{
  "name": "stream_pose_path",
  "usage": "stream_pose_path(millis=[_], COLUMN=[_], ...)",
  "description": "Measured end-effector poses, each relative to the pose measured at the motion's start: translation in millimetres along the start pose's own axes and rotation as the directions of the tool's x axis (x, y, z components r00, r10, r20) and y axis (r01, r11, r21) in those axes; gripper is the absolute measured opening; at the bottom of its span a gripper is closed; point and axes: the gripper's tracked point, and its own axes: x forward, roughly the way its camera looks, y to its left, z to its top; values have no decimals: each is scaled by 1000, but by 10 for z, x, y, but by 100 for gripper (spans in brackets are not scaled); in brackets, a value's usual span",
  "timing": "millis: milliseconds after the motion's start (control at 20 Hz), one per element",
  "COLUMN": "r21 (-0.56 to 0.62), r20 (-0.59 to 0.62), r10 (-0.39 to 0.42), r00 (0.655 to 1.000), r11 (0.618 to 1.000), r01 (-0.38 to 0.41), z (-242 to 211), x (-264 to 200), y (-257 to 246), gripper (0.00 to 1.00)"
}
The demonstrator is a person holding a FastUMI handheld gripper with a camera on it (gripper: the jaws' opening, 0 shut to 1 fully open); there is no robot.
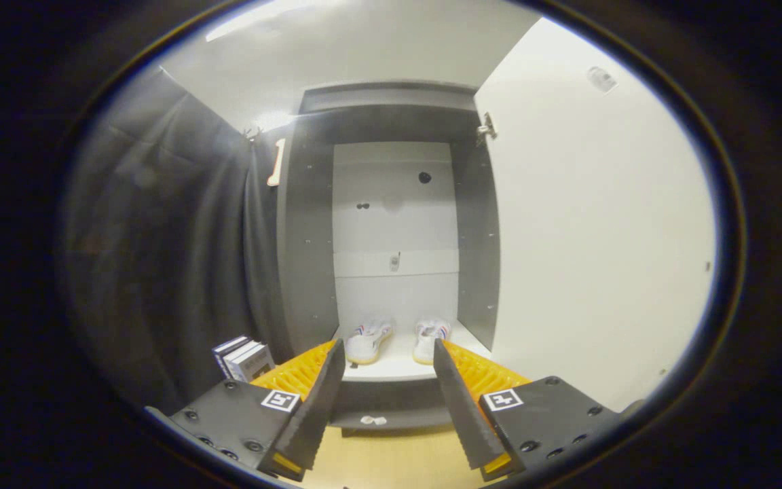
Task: Open the shoe cabinet door, grab the shoes and put them into the shoe cabinet, then close the shoe cabinet door.
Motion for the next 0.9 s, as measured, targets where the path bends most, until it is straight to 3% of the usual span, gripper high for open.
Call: stream_pose_path(millis=[250,500,700,900], r21=[50,73,48,38], r20=[-24,42,68,61], r10=[-74,-180,-227,-224], r00=[997,983,971,973], r11=[996,982,973,974], r01=[75,177,225,222], z=[116,371,526,576], x=[-897,-1519,-1666,-1527], y=[-561,-1392,-2150,-2820], gripper=[83,85,86,86])
